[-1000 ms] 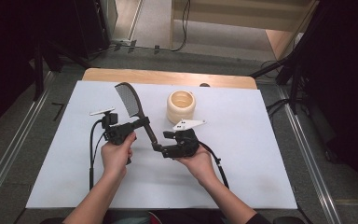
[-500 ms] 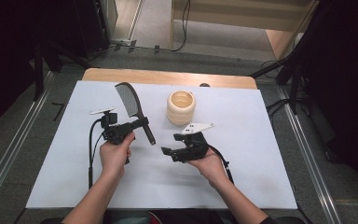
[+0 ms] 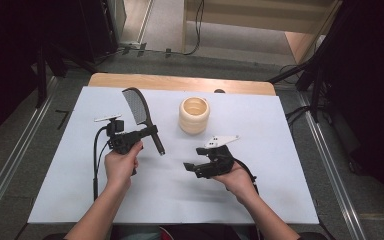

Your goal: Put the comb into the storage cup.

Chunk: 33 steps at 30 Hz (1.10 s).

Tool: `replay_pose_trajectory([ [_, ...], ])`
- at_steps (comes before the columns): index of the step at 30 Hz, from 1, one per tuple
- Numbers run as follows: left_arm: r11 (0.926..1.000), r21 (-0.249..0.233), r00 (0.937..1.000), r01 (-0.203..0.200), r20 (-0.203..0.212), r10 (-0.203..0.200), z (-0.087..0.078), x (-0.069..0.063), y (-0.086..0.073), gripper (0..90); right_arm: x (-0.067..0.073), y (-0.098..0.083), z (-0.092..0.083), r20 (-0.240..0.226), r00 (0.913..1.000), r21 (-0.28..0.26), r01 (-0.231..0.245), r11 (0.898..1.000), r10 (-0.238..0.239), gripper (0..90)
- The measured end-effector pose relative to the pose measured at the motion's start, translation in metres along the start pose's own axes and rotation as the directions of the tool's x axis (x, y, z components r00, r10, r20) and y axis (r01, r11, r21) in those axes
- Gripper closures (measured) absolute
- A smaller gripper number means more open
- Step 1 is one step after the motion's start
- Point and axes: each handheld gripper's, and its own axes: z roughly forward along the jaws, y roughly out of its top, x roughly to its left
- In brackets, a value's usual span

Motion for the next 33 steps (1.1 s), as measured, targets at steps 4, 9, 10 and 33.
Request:
replay_pose_trajectory([
  [4, 0.9999, 0.010, 1.0000, 0.004, 0.004, -0.004, 0.001, 0.001, 0.000, 72.8, -0.001, -0.003, -0.004, 0.000, 1.0000, 0.005, 0.008, 1.000, -0.008, 23.1],
  [9, 0.9991, 0.038, 0.9998, -0.018, 0.007, 0.018, 0.002, 0.000, 0.003, 72.9, -0.006, -0.013, -0.013, 0.004, 1.0000, 0.017, -0.001, 1.000, 0.001, 23.1],
  [10, 0.9986, 0.045, 0.9997, -0.026, 0.005, 0.026, 0.003, 0.000, 0.003, 72.9, -0.007, -0.014, -0.014, 0.005, 1.0000, 0.017, 0.000, 1.000, 0.000, 23.0],
  [33, 0.9794, 0.150, 0.9902, -0.136, 0.054, 0.129, 0.016, -0.009, 0.012, 72.9, -0.010, -0.030, -0.034, 0.002, 1.0000, 0.028, 0.008, 1.000, -0.008, 22.2],
])
